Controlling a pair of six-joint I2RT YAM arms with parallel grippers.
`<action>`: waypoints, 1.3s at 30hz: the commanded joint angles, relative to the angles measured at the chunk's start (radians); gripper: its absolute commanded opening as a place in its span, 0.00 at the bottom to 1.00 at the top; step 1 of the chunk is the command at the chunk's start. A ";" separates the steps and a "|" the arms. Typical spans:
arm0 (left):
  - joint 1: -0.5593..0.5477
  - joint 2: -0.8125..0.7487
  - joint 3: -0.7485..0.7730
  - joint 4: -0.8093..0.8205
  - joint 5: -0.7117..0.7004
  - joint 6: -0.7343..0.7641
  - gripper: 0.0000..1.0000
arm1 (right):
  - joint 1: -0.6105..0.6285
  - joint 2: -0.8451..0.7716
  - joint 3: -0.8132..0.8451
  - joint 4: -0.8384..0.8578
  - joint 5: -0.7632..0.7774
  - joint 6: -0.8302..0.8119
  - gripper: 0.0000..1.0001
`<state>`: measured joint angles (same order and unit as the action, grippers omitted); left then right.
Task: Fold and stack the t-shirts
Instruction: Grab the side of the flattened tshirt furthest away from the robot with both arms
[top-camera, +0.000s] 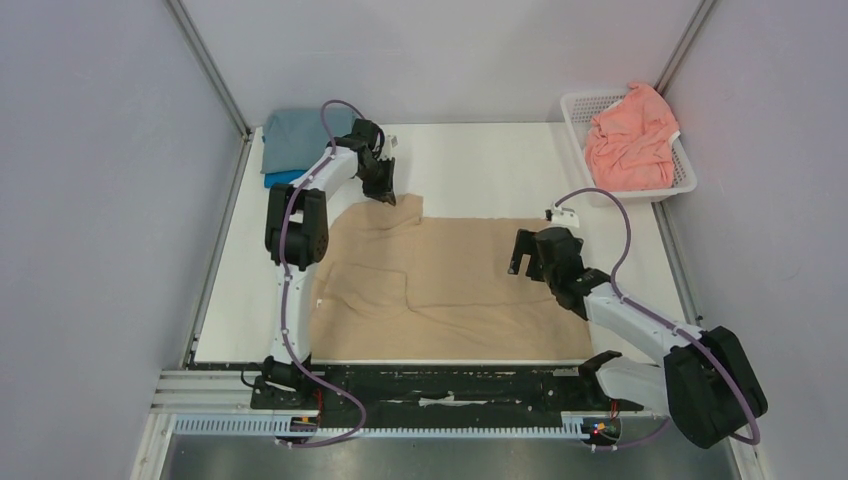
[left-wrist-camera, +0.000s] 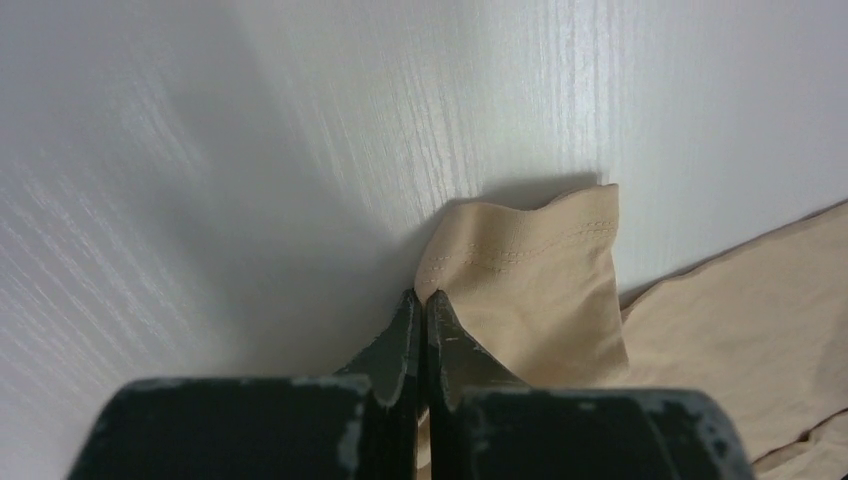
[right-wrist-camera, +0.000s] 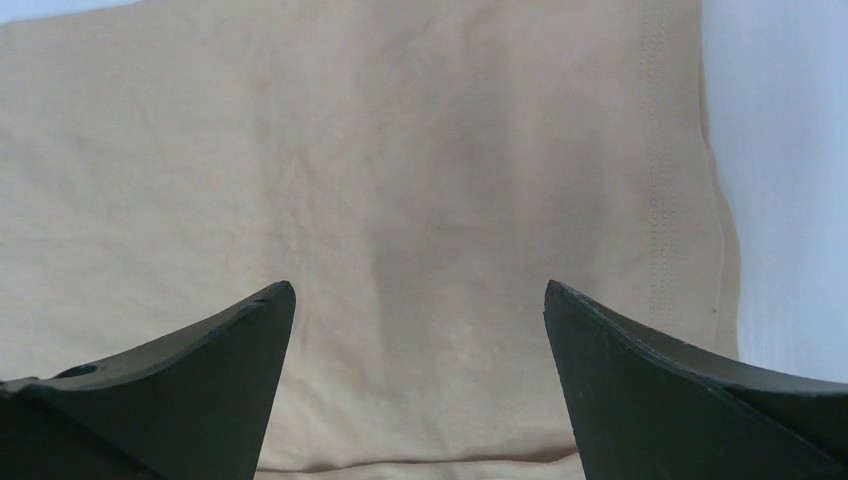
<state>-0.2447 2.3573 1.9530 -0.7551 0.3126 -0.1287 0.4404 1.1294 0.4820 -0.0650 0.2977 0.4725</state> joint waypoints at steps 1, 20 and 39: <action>-0.002 -0.044 0.004 0.014 -0.067 0.004 0.02 | -0.010 0.046 0.077 -0.018 0.081 -0.014 0.98; -0.001 -0.145 -0.131 0.217 -0.157 -0.050 0.02 | -0.143 0.687 0.746 -0.305 0.448 -0.007 0.97; 0.001 -0.148 -0.170 0.229 -0.179 -0.059 0.02 | -0.204 0.752 0.632 -0.330 0.426 0.088 0.78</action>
<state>-0.2443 2.2642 1.8011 -0.5610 0.1577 -0.1501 0.2546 1.9175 1.1793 -0.3363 0.6968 0.5396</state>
